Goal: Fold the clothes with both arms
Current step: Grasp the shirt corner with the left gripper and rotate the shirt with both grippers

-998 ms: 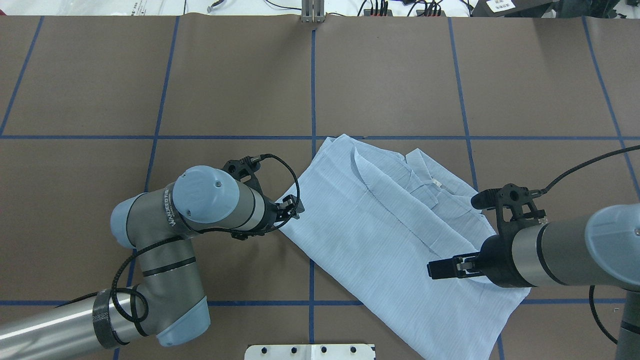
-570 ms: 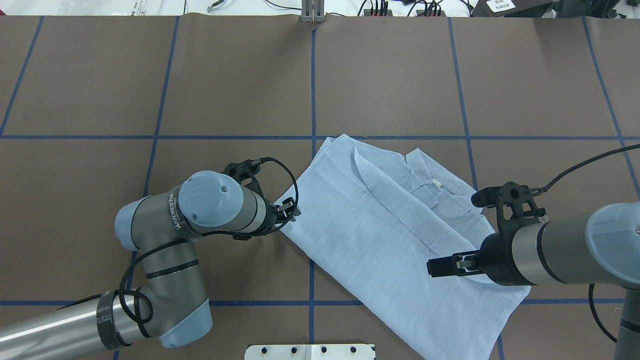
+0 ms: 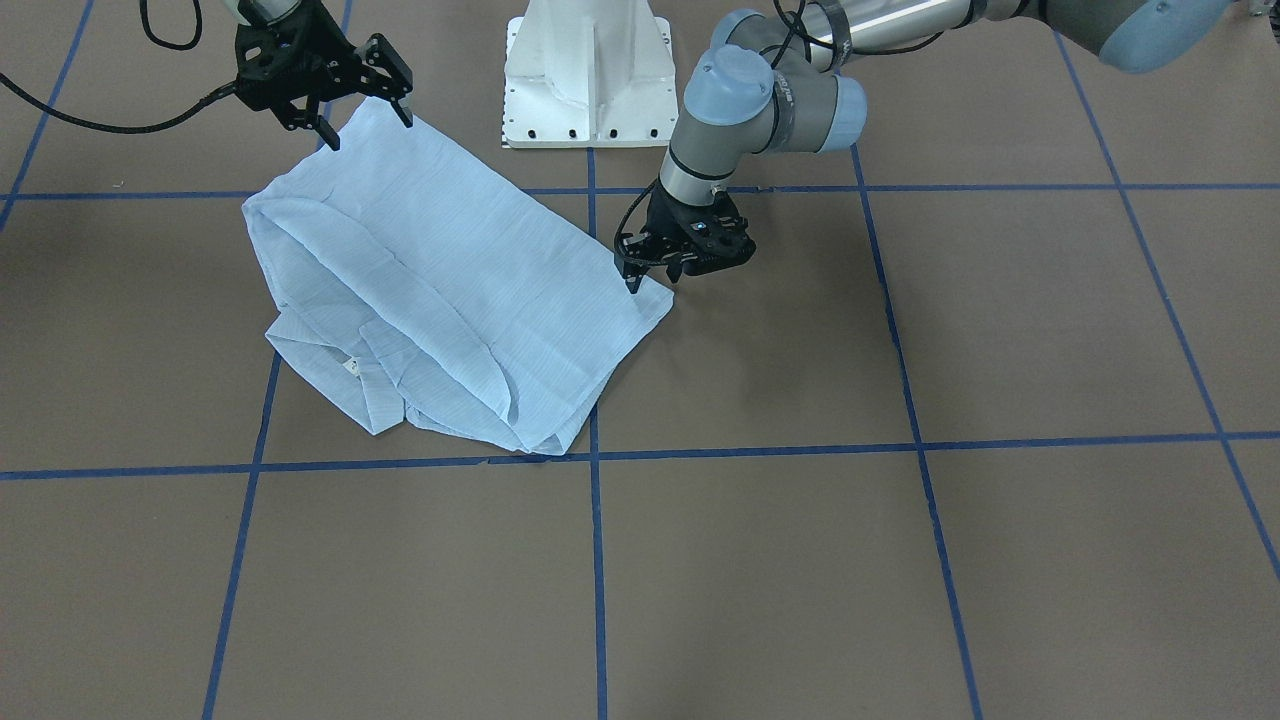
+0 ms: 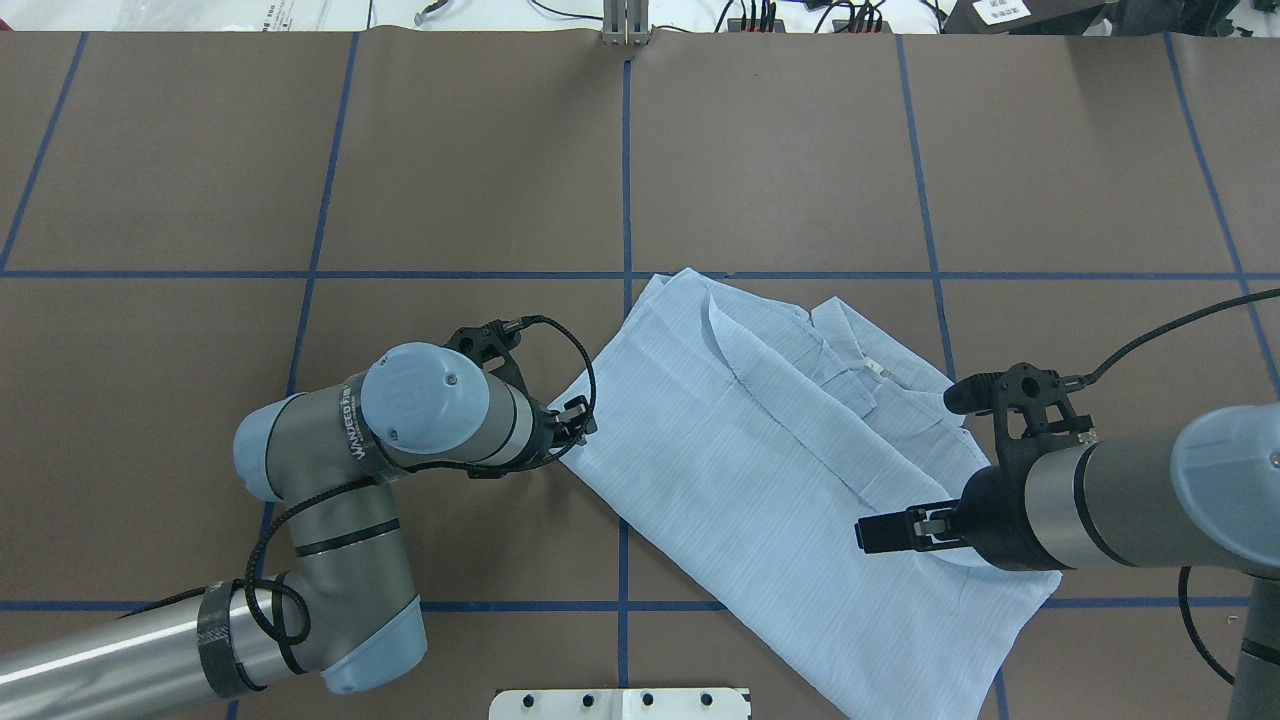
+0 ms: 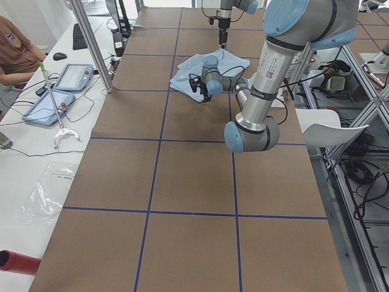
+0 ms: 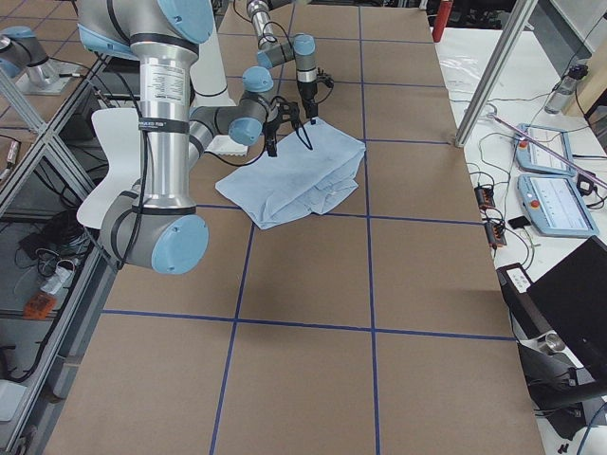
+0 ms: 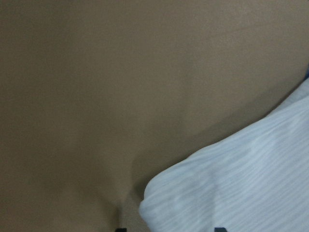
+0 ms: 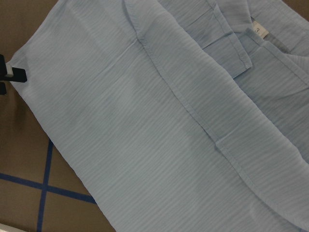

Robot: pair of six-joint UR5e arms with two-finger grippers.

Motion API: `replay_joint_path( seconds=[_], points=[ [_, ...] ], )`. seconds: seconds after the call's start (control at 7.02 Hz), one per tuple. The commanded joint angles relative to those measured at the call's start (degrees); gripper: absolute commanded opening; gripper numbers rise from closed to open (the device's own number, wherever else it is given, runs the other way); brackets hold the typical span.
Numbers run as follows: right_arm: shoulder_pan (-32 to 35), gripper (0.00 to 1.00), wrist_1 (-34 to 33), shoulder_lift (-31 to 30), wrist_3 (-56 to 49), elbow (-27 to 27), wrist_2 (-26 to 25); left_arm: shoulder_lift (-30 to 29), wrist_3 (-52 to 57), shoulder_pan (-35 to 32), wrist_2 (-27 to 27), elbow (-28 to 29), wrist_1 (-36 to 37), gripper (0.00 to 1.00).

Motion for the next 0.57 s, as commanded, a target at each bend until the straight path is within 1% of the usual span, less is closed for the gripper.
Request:
replay_joint_path(
  seconds=[0.0,0.14,0.29,0.43],
  points=[
    [0.1,1.0,0.0,-0.01,-0.06,-0.01,0.0,-0.04,0.11,0.03,-0.08,0.16,-0.46,0.56],
    [0.36,1.0,0.0,-0.09,0.02,0.08,0.09,-0.13,0.29,0.03,-0.09,0.16,-0.55,0.43],
    [0.54,1.0,0.0,-0.18,-0.06,0.08,0.09,-0.22,0.38,0.03,-0.17,0.16,-0.55,0.23],
    [0.71,1.0,0.0,-0.18,-0.06,0.08,0.17,-0.57,0.2,-0.05,-0.17,0.08,-0.63,0.0]
  ],
)
